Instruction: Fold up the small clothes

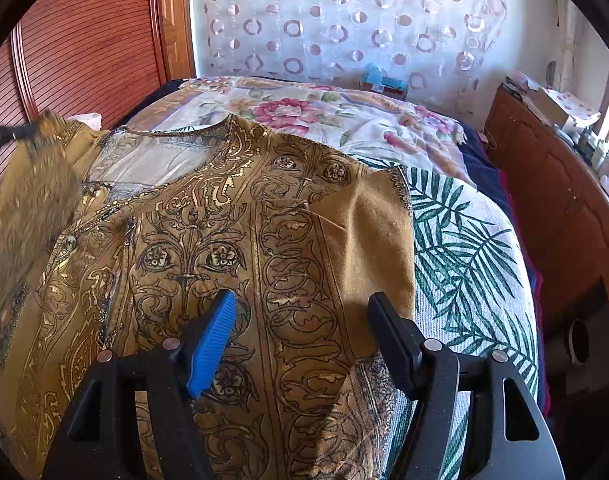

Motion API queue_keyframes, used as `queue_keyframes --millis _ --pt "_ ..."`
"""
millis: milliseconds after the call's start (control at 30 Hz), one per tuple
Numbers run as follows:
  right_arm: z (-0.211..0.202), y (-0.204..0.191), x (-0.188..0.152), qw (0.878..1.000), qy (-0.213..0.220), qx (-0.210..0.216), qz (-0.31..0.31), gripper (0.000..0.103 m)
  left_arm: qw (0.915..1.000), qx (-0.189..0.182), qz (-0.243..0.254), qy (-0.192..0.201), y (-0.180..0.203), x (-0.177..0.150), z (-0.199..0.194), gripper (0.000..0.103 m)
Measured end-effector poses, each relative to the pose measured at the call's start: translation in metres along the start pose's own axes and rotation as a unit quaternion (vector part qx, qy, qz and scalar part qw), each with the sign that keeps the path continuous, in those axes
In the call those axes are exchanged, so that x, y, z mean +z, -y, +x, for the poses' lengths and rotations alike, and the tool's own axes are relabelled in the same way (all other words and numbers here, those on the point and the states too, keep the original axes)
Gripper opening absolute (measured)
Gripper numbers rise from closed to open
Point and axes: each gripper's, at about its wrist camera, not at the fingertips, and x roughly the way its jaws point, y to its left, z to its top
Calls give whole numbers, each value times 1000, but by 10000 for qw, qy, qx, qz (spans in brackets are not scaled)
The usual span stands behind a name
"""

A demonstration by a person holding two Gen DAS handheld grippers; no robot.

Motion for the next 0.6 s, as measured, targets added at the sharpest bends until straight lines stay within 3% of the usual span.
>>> queue_keyframes --millis 200,367,600 --pt "-1 2 -1 10000 11 71 43 70 9994 78 -270 -180 -40 -1 17 3" --pt "-20 16 5 9997 219 59 86 70 9989 -95 -376 -253 -41 -14 30 3" --pt "-11 45 22 9998 60 -152 116 70 9986 -238 -415 -238 -37 -19 38 3"
